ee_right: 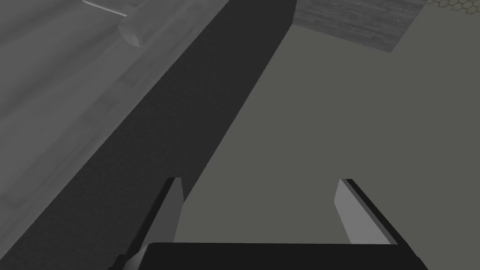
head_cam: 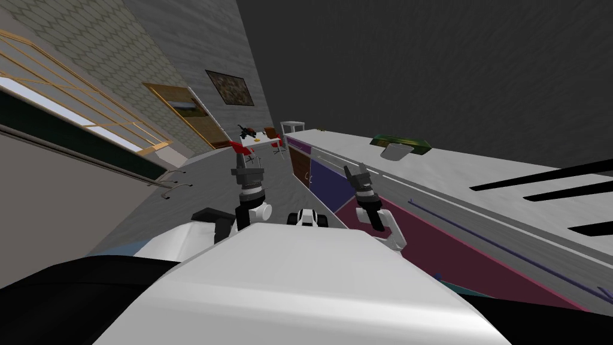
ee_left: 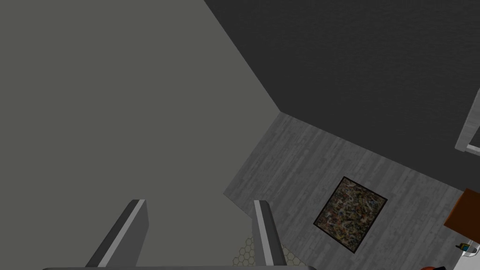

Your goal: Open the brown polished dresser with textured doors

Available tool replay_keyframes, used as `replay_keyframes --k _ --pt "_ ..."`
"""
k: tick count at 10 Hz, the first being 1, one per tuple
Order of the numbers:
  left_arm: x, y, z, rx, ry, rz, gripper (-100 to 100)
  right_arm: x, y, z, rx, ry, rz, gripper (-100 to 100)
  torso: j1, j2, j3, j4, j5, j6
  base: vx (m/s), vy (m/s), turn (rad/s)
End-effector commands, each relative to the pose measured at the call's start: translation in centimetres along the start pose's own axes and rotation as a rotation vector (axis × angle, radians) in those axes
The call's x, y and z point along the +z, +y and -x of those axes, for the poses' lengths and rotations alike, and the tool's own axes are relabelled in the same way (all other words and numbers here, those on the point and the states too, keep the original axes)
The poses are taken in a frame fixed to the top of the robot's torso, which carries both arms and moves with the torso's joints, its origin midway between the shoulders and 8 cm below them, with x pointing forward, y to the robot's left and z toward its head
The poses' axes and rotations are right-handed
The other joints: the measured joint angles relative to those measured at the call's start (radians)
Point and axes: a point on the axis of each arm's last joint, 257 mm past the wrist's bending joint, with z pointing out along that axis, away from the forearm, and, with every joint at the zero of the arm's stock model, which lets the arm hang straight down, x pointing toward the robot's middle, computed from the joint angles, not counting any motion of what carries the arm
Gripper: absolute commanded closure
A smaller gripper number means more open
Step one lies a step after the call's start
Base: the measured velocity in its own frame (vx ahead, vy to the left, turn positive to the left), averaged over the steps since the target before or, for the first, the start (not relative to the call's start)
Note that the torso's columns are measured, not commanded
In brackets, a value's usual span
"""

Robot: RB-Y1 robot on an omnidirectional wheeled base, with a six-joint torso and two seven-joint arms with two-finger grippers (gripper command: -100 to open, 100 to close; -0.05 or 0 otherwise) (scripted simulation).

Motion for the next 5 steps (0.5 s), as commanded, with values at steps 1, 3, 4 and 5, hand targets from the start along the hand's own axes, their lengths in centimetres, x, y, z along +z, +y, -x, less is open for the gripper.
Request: replay_keyframes --k 1,3,4,5 --pt "0.0 0.0 0.0 0.0 0.0 0.0 0 -0.1 -0.7 -1.3 -0.147 0.045 0.007 -100 -0.001 0.0 0.0 0.0 0.0 0.0 0.001 0.049 -0.034" --pt "0.0 0.0 0.0 0.0 0.0 0.0 0 -0.2 -1.3 -2.0 -0.234 0.073 0.012 -100 0.0 0.0 0.0 0.0 0.0 0.0 0.0 0.068 -0.046" --pt "0.0 0.0 0.0 0.0 0.0 0.0 0 -0.3 -1.9 -2.8 -0.313 0.102 0.017 -100 -0.001 0.0 0.0 0.0 0.0 0.0 -0.002 0.056 -0.043" --pt "0.0 0.0 0.0 0.0 0.0 0.0 0 -0.3 -1.9 -2.8 -0.32 0.102 0.018 -100 -0.001 0.0 0.0 0.0 0.0 0.0 0.002 0.047 -0.02"
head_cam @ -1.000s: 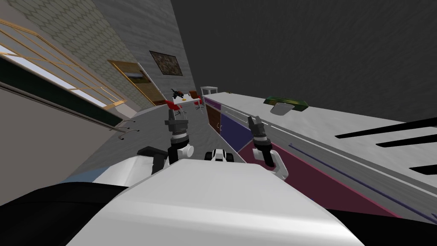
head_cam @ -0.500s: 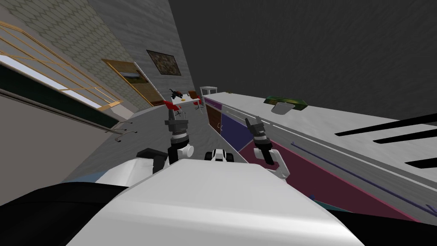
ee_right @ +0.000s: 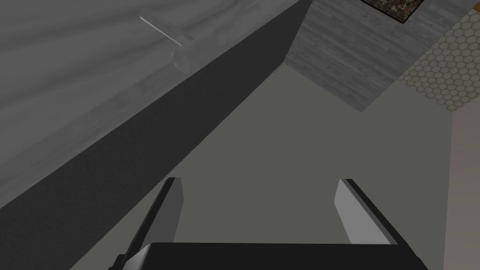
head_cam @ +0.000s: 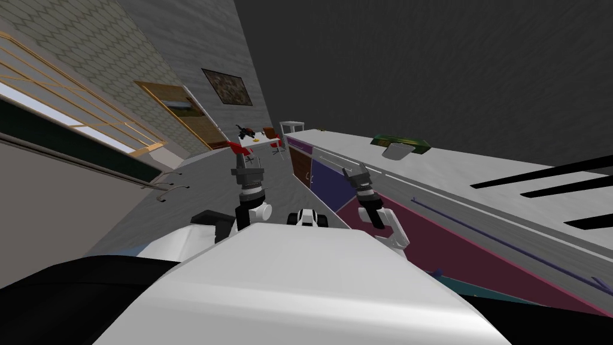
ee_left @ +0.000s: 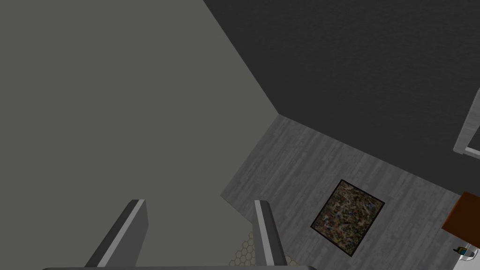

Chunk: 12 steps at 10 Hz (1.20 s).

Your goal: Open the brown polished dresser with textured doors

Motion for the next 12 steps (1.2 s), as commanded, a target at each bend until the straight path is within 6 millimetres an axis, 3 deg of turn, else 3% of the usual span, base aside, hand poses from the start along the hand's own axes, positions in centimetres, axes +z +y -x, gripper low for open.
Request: replay_keyframes --k 1,8,12 --pt "0.0 0.0 0.0 0.0 0.0 0.0 0 0.0 -0.6 -1.6 -0.139 0.045 0.01 -100 0.0 0.0 0.0 0.0 0.0 0.0 0.009 0.05 -0.034" --pt "0.0 0.0 0.0 0.0 0.0 0.0 0 -0.8 -3.9 -6.3 -0.549 0.192 0.058 -100 0.0 0.0 0.0 0.0 0.0 0.0 -0.001 0.064 -0.046" --pt "0.0 0.0 0.0 0.0 0.0 0.0 0 -1.2 -5.5 -8.1 -0.728 0.249 0.088 -100 0.0 0.0 0.0 0.0 0.0 0.0 -0.003 0.048 -0.03"
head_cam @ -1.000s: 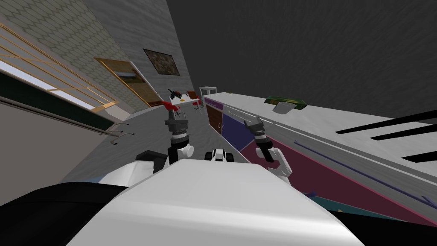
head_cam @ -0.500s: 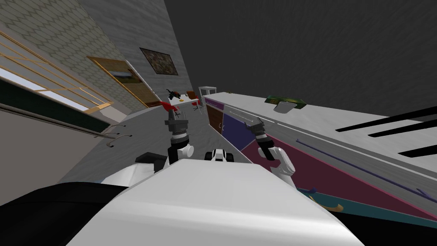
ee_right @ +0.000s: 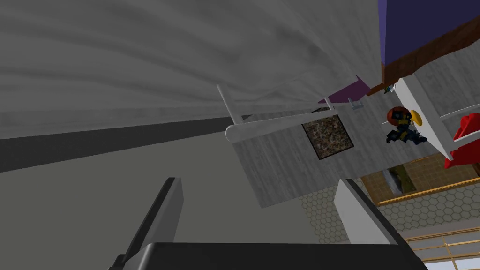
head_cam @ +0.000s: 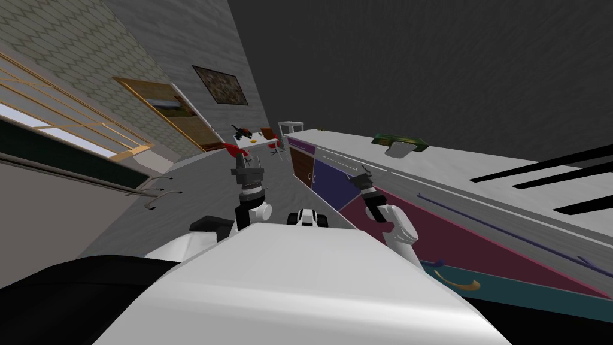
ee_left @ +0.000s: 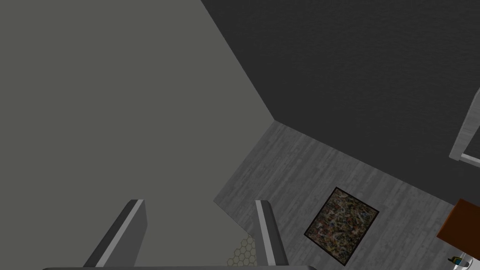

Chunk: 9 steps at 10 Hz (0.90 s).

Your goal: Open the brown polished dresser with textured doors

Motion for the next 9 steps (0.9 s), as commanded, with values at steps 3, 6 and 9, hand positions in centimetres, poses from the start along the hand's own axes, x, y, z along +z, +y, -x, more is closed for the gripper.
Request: replay_keyframes --k 3,6,9 --pt "0.0 0.0 0.0 0.0 0.0 0.0 0 -0.1 -0.7 -3.5 -0.248 0.075 0.042 -100 0.001 0.0 0.0 0.0 0.0 0.0 -0.003 0.057 -0.037" --pt "0.0 0.0 0.0 0.0 0.0 0.0 0 -0.3 -1.7 -6.2 -0.449 0.13 0.079 -100 0.001 0.0 0.0 0.0 0.0 0.0 -0.005 0.066 -0.053" --pt "0.0 0.0 0.0 0.0 0.0 0.0 0 -0.5 -2.8 -8.0 -0.602 0.167 0.108 -100 0.0 0.0 0.0 0.0 0.0 0.0 -0.005 0.06 -0.037"
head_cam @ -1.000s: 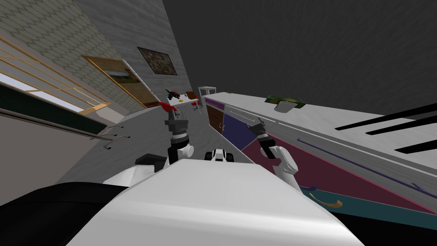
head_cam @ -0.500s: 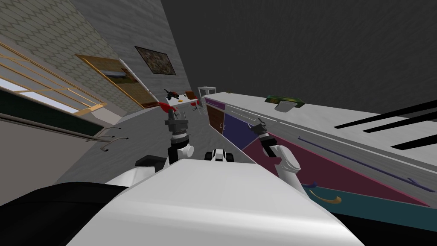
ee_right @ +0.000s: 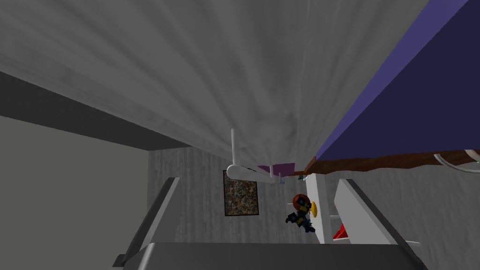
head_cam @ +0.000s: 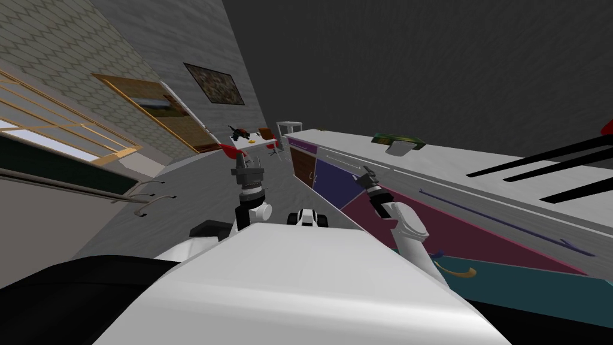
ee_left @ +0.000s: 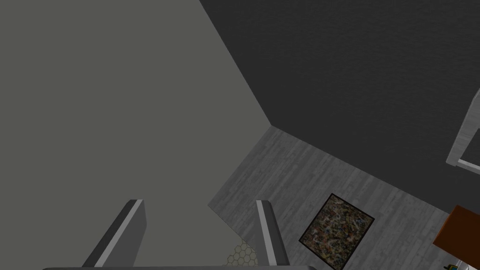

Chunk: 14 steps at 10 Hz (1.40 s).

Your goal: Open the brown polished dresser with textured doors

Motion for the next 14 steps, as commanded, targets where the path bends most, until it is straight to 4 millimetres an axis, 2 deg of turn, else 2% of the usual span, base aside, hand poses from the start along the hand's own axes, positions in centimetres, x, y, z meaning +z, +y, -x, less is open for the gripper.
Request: replay_keyframes --k 1,2,3,4,5,6,8,12,13,14 --pt "0.0 0.0 0.0 0.0 0.0 0.0 0 0.0 -0.2 -1.5 -0.121 0.027 0.021 -100 0.0 0.0 0.0 0.0 0.0 0.0 -0.003 0.04 -0.024" --pt "0.0 0.0 0.0 0.0 0.0 0.0 0 0.0 -0.3 -2.3 -0.176 0.039 0.031 -100 0.0 0.0 0.0 0.0 0.0 0.0 -0.001 0.041 -0.029" --pt "0.0 0.0 0.0 0.0 0.0 0.0 0 0.0 -0.1 -1.7 -0.14 0.032 0.026 -100 0.0 0.0 0.0 0.0 0.0 0.0 0.0 0.02 -0.009" --pt "0.0 0.0 0.0 0.0 0.0 0.0 0 0.0 -0.9 -2.4 -0.15 0.036 0.026 -100 0.0 0.0 0.0 0.0 0.0 0.0 0.061 0.051 0.027" --pt "0.0 0.0 0.0 0.0 0.0 0.0 0 -0.1 -0.5 -2.0 -0.152 0.033 0.027 -100 0.002 -0.003 -0.002 -0.001 0.0 0.0 0.04 0.031 0.004" --pt "0.0 0.0 0.0 0.0 0.0 0.0 0 -0.1 -0.6 -2.0 -0.15 0.035 0.027 100 0.0 -0.001 -0.001 -0.001 0.0 0.0 0.006 0.005 0.0" --pt "0.0 0.0 0.0 0.0 0.0 0.0 0 -0.1 -0.9 -1.7 -0.149 0.027 0.026 100 0.0 0.001 0.001 -0.006 -0.005 -0.001 -0.08 0.079 -0.036" --pt "0.0 0.0 0.0 0.0 0.0 0.0 0 -0.1 -1.4 -1.2 -0.152 0.014 0.018 100 -0.003 -0.001 0.0 -0.002 -0.003 0.002 -0.134 0.123 -0.028" --pt "0.0 0.0 0.0 0.0 0.0 0.0 0 -0.1 -2.4 -1.9 -0.15 0.01 0.024 -100 -0.007 -0.005 -0.003 -0.001 -0.002 0.001 -0.019 0.055 -0.017" --pt "0.0 0.0 0.0 0.0 0.0 0.0 0 0.0 -3.0 -2.3 -0.151 0.008 0.025 -100 -0.004 -0.005 -0.004 -0.001 -0.001 0.0 -0.006 0.071 -0.028"
